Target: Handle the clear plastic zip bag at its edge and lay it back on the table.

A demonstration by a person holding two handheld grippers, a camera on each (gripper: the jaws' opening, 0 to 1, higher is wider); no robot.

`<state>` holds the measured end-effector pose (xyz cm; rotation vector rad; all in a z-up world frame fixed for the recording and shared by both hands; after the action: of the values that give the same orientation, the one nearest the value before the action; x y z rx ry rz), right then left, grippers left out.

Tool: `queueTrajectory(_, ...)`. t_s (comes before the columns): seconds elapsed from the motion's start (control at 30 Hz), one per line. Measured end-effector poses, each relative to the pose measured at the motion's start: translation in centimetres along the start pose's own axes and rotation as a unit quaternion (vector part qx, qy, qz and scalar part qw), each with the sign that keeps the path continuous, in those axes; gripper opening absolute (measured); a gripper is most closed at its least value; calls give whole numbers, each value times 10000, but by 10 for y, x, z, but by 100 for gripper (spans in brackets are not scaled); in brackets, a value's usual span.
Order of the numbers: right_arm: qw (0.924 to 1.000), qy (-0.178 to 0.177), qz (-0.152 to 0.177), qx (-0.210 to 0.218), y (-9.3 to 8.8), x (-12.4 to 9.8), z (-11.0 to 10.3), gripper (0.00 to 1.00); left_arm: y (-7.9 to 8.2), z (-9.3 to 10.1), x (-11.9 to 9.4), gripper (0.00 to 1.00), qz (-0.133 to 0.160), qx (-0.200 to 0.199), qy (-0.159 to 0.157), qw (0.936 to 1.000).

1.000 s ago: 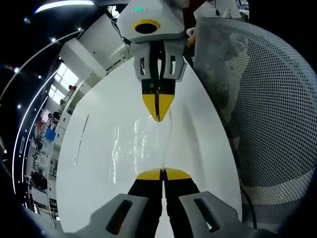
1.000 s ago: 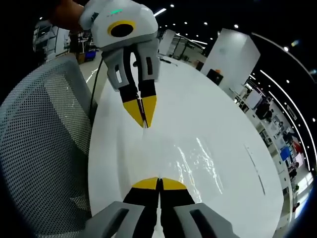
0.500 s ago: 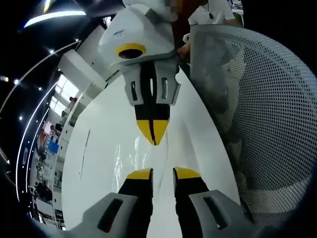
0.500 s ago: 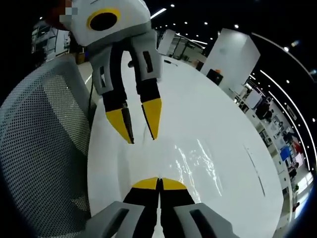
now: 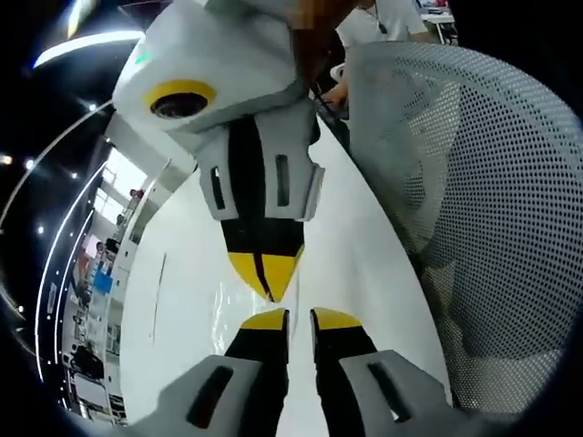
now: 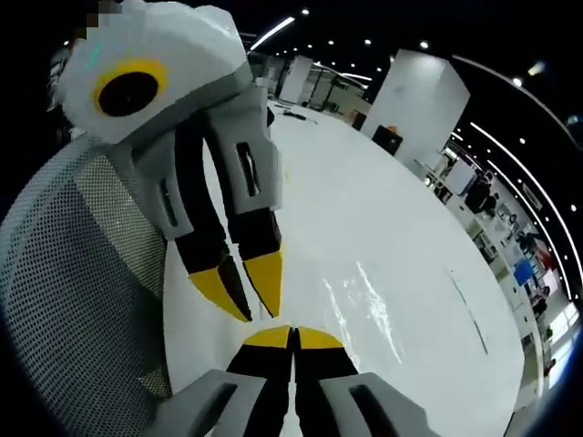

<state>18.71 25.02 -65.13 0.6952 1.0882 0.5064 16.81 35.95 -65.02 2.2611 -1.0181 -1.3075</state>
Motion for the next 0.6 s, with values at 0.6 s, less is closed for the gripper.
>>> queueTrajectory(0.6, 9955, -808, 463, -153, 36, -23, 26, 0, -9, -6, -1, 1, -245, 311, 483, 9981)
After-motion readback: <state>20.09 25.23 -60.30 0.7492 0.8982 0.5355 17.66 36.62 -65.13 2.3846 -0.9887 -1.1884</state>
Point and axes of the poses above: the point that each gripper's makers call its tool centre point, and the gripper's own axes: x roughly forward along the fingers, z roughly to its right, y roughly out of its top, the point moved 9 cm from there along -x, roughly backward along the fingers, and after that the axes turned 6 degrees about z, right-handed, at the moved point
